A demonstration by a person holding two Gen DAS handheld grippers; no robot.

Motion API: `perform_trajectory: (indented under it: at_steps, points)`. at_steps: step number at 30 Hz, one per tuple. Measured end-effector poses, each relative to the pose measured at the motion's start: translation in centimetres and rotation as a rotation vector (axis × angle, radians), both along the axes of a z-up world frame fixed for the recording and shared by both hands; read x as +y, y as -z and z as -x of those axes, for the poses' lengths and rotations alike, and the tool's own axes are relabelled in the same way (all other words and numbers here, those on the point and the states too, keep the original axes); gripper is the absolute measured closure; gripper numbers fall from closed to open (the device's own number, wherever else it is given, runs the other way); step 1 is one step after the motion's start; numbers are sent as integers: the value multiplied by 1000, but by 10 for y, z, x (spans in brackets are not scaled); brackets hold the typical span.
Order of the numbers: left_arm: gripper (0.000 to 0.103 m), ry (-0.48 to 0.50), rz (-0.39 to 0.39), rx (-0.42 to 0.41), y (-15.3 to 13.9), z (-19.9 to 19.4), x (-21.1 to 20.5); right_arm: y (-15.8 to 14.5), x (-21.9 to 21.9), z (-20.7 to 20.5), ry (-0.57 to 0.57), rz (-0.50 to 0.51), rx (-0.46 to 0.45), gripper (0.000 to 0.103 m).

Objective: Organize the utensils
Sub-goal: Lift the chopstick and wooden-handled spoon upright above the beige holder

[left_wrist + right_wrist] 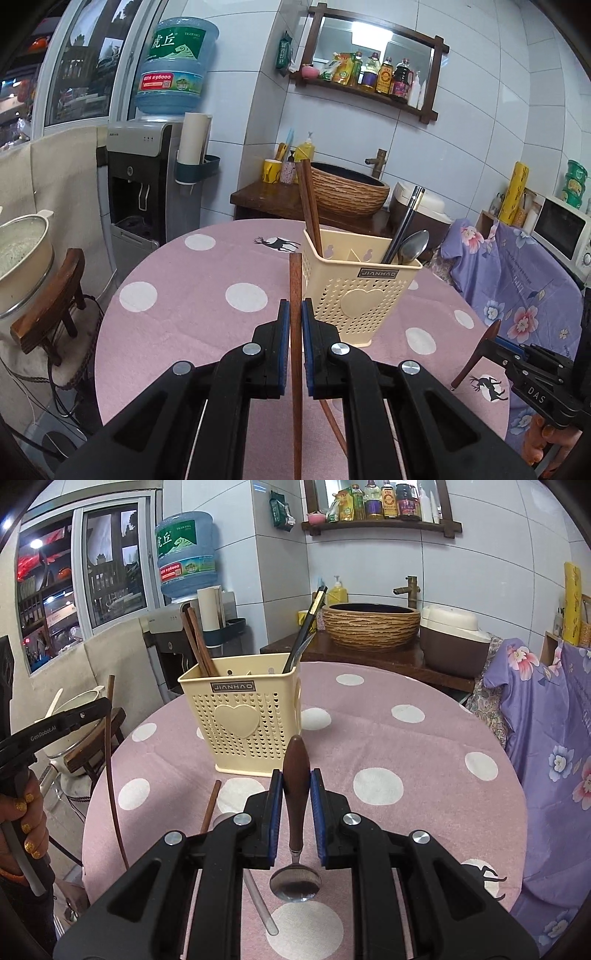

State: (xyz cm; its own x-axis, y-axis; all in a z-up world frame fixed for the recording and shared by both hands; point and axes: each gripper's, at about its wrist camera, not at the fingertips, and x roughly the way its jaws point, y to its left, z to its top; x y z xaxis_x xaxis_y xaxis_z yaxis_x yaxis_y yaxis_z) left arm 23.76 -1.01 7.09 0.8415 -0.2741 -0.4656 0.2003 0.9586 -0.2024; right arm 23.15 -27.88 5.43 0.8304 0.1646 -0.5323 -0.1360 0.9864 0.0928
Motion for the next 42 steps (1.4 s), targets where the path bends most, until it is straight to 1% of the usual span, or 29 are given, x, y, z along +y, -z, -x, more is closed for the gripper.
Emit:
perform_trajectory:
  at_steps: [9, 17, 22, 25, 29, 31, 35, 37, 39, 41, 42]
  points:
    - [95, 14, 58, -39, -12, 11, 11, -11, 2, 2, -11, -17, -19, 87]
    - [95, 27, 76, -63, -21, 11, 12, -20, 10, -3, -29, -13, -37, 87]
    - [95, 41, 78, -77, -29, 10, 12, -27, 11, -5, -43, -29, -44, 87]
    - [95, 46, 74, -98, -38, 10, 11, -35, 13, -7, -57, -34, -54, 87]
    - [95, 65, 89, -135, -60, 5, 8, -57, 18, -16, -88, -44, -81, 87]
    - [95, 66, 105, -167, -80, -1, 7, -73, 21, -22, -102, -50, -106, 87]
    - [95, 70, 147, -232, -119, -18, 5, -117, 32, -40, -109, -21, -187, 87]
    - [95, 61, 148, -270, -139, -30, 0, -138, 37, -52, -98, -3, -221, 87]
    - [95, 33, 150, -306, -154, -44, -4, -154, 44, -68, -85, 19, -237, 87]
    - [95, 7, 155, -318, -162, -61, -11, -160, 49, -82, -73, 36, -243, 87]
    - [95, -3, 153, -319, -161, -68, -13, -161, 52, -89, -65, 45, -247, 87]
